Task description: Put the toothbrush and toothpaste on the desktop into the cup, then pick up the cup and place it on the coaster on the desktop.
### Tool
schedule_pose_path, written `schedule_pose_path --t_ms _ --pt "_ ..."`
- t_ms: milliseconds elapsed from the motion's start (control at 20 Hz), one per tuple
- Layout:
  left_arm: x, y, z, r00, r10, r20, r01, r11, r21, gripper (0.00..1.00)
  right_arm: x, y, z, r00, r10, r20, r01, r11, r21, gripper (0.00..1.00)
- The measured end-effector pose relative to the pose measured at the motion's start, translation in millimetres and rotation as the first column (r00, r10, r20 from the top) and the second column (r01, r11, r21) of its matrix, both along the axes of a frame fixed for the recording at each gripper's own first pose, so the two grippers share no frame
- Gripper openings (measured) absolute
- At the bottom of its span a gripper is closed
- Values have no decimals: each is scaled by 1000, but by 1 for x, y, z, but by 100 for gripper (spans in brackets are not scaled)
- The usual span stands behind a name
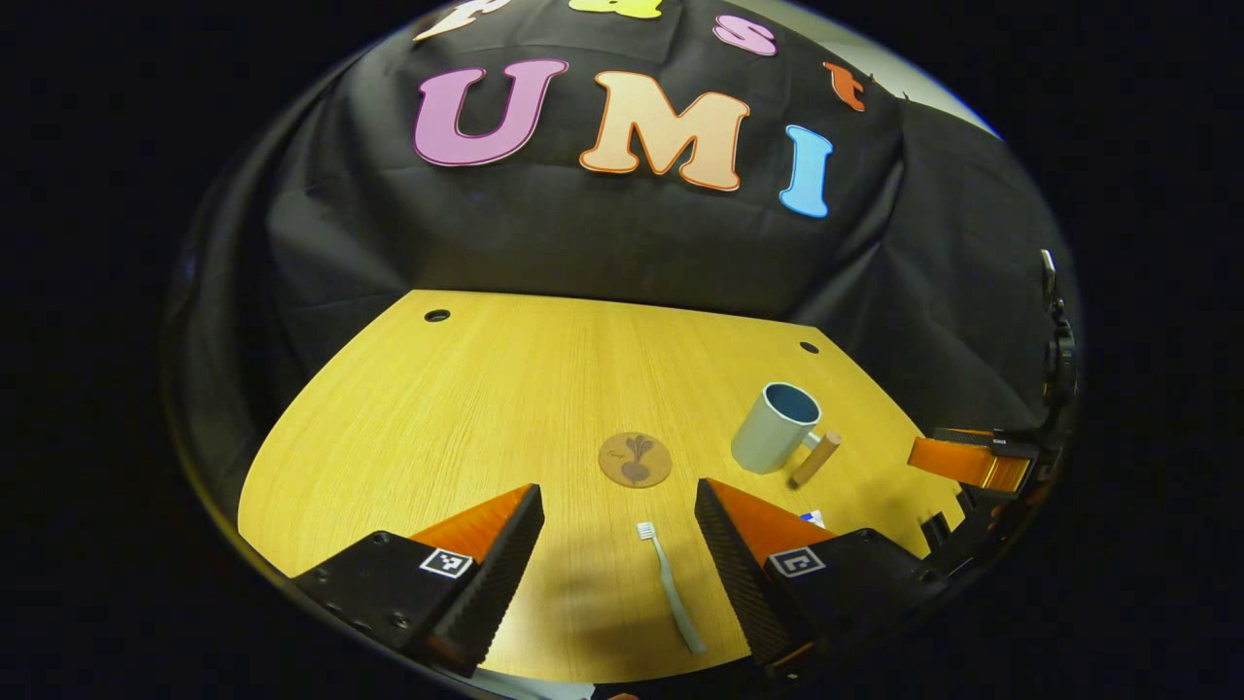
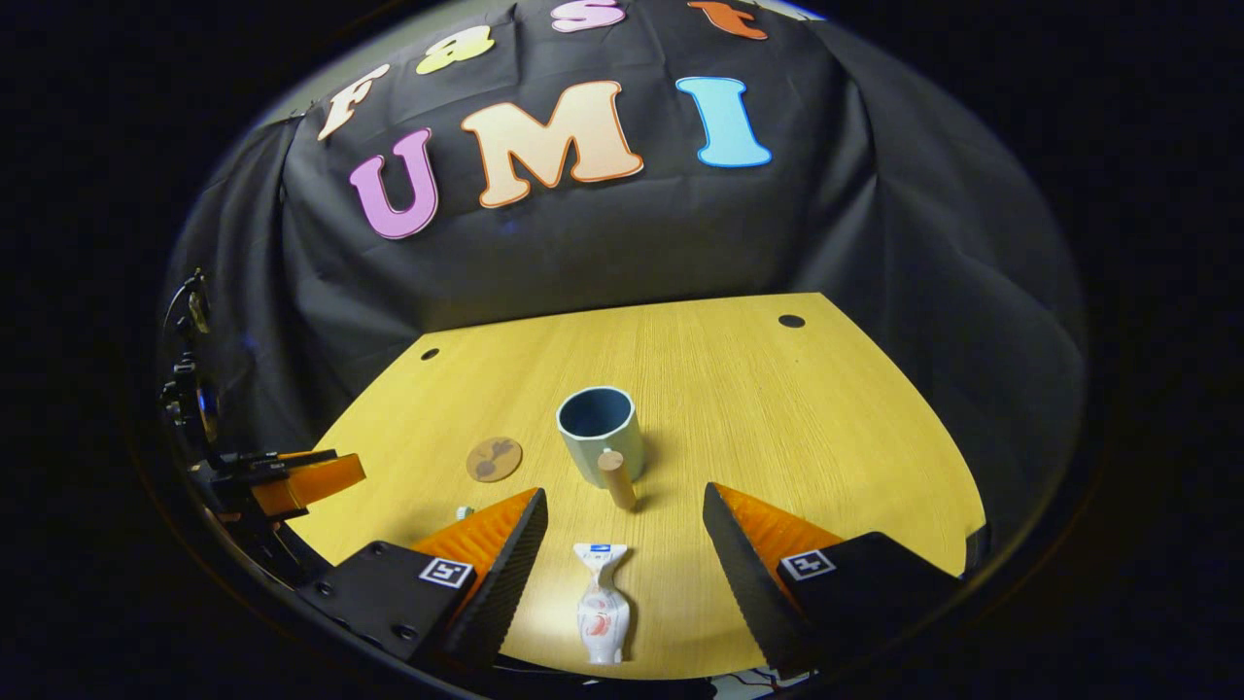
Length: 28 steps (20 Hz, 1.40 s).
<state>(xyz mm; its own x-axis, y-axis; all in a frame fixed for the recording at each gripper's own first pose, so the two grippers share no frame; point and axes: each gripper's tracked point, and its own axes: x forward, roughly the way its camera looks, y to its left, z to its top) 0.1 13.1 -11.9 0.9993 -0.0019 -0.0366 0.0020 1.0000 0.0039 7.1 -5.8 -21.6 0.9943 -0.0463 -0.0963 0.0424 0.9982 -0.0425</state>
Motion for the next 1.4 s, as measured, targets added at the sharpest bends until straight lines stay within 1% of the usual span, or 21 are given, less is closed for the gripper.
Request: schedule_pose_path --t_ms 50,100,150,200,250,300,350,550,600,650,700,750,800,900,950,1050,1100,1150,1200,1250,1400 --pt "0 1 -1 1000 2 -2 -2 1000 -5 94 2 -1 -3 1000 -7 -16 7 1000 -13 99" --pt "1 2 -1 1000 4 -2 -4 1000 -12 94 3 -1 -8 999 -11 -32 10 1000 -27 95" --pt "1 2 -1 1000 2 0 -2 1000 -16 94 5 0 -11 999 -11 -50 9 999 -41 95" --pt "1 3 -3 1000 2 1 -2 1000 -19 94 6 1 -16 997 -10 -74 6 998 -55 99" --pt "1 3 -3 1000 1 0 -1 1000 -21 94 7 2 -21 995 -9 -101 2 998 -68 95" --pt "1 4 -4 1000 3 0 -3 1000 -22 94 9 2 -28 991 -12 -131 1 997 -82 95" --pt "1 6 -6 1000 6 0 -6 1000 -24 94 11 3 -34 986 -11 -164 -4 996 -91 99" --pt "-3 17 -15 1000 24 -8 -24 998 -54 94 25 8 -52 963 -16 -270 -10 996 -94 99" --pt "-4 20 -17 999 31 -12 -32 998 -62 94 28 9 -59 953 -16 -304 -11 996 -85 95" --pt "-6 23 -18 999 39 -16 -40 997 -68 94 31 11 -65 941 -18 -337 -9 997 -78 99" --pt "-6 27 -22 999 48 -19 -49 996 -71 94 34 10 -70 930 -21 -368 -8 997 -78 95" --pt "-7 30 -24 998 57 -23 -58 996 -72 94 37 11 -75 918 -26 -395 -7 996 -83 99" --pt "-7 35 -26 997 66 -27 -67 995 -72 94 40 12 -79 907 -31 -420 -8 996 -91 99" --pt "-7 43 -33 996 85 -41 -88 993 -75 94 46 14 -88 887 -45 -460 0 995 -97 99" --pt "-7 47 -36 994 95 -50 -98 992 -78 94 48 16 -92 876 -43 -481 -4 995 -97 95" --pt "-8 54 -43 992 108 -60 -113 990 -87 94 51 16 -104 848 -61 -526 -6 992 -124 94" --pt "-8 58 -44 992 114 -62 -119 989 -92 94 51 15 -109 833 -71 -549 -7 990 -140 99" --pt "-9 60 -46 991 119 -66 -125 988 -95 94 52 15 -116 816 -80 -573 -10 988 -153 94" --pt "-8 61 -48 990 125 -69 -131 987 -96 94 52 16 -121 801 -86 -592 -14 987 -162 95" --pt "-8 62 -49 989 129 -71 -135 986 -96 94 54 16 -125 790 -91 -606 -15 986 -168 99" --pt "-9 67 -55 987 139 -82 -147 985 -95 94 58 16 -133 767 -108 -632 -17 982 -187 99"
